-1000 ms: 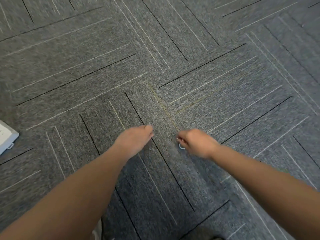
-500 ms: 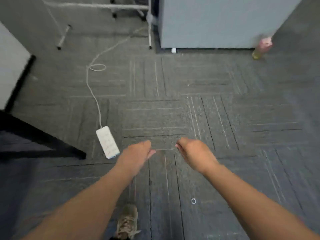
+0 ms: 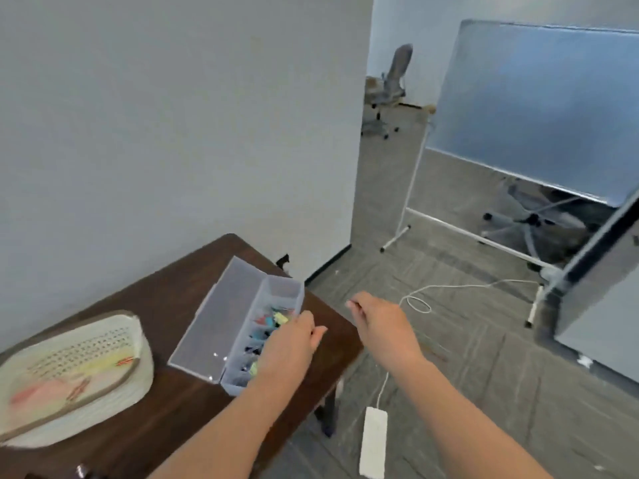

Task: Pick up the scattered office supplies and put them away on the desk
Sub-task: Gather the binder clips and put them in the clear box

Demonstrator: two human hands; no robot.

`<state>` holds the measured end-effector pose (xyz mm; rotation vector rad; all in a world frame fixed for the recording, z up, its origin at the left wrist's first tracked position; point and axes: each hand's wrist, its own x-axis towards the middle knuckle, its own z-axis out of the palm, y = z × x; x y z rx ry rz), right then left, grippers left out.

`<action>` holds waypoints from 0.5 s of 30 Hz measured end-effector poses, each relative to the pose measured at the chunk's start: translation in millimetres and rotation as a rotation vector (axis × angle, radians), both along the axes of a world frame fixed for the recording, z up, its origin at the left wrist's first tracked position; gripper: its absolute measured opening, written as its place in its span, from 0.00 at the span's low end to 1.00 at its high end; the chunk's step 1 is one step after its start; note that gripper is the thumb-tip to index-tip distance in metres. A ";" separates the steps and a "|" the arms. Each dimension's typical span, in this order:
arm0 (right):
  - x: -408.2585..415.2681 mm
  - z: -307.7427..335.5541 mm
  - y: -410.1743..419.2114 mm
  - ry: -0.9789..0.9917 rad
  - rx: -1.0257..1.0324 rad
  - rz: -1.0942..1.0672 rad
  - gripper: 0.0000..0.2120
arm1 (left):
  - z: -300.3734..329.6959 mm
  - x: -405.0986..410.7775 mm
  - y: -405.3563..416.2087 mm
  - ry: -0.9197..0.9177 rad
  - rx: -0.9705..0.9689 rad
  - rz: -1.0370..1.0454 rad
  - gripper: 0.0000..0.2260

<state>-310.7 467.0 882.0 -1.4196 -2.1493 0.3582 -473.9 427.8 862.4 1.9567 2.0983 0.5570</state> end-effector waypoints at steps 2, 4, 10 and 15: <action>-44.6 5.1 15.4 -0.016 -0.001 0.088 0.11 | 2.2 -33.9 3.8 -0.023 -0.107 0.091 0.08; -80.5 1.3 28.3 -0.039 -0.044 0.166 0.11 | -3.7 -60.6 8.7 0.040 -0.154 0.147 0.07; -146.5 -44.5 62.4 -0.104 -0.132 0.336 0.11 | -34.7 -89.5 18.3 0.012 -0.239 0.324 0.07; -169.0 -84.3 90.2 -0.131 -0.201 0.451 0.10 | -70.2 -81.4 23.7 -0.010 -0.295 0.457 0.08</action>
